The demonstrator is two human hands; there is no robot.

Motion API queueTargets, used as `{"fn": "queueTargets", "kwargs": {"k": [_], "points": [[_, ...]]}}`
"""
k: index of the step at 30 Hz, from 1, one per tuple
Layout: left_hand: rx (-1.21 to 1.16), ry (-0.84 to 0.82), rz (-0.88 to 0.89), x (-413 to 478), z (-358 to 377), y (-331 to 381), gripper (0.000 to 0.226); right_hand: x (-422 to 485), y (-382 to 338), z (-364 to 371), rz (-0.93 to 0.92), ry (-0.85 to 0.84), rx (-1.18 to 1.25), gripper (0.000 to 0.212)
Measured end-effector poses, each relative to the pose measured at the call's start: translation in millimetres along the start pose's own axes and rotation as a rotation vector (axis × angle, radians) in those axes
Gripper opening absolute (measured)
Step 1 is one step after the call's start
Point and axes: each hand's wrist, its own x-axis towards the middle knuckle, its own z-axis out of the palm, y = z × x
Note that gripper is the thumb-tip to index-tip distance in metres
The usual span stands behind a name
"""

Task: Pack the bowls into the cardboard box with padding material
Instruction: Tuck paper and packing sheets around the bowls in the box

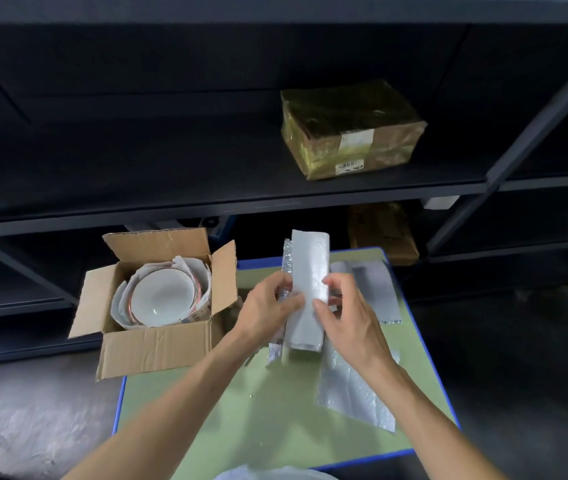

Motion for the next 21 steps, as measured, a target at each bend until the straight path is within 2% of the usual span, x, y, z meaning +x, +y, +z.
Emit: {"fn": "queueTargets", "kwargs": {"k": [2, 4, 9, 12, 16, 19, 21], "points": [[0.056, -0.028, 0.042, -5, 2, 0, 0.006, 5, -5, 0, 0.061, 0.007, 0.006, 0.035], [0.062, -0.031, 0.059, -9, 5, -1, 0.01, 7, -6, 1, 0.11, -0.005, 0.045, 0.037], [-0.093, 0.033, -0.006, -13, -1, -1, 0.003, 8, -9, 2, 0.127, -0.08, 0.129, 0.046], [-0.135, 0.123, -0.023, -15, -2, 4, 0.02, 9, -11, 3, 0.127, -0.076, 0.191, 0.059], [-0.215, 0.185, -0.094, -14, 3, 6, 0.064, 10, -15, 8, 0.183, -0.106, 0.183, 0.072], [-0.196, 0.202, -0.146, -15, 7, 6, 0.068, 12, -17, 10, 0.223, -0.107, 0.153, 0.064], [-0.194, 0.172, -0.151, -17, 7, 5, 0.051, 14, -18, 9, 0.233, -0.113, 0.101, 0.052]]}}
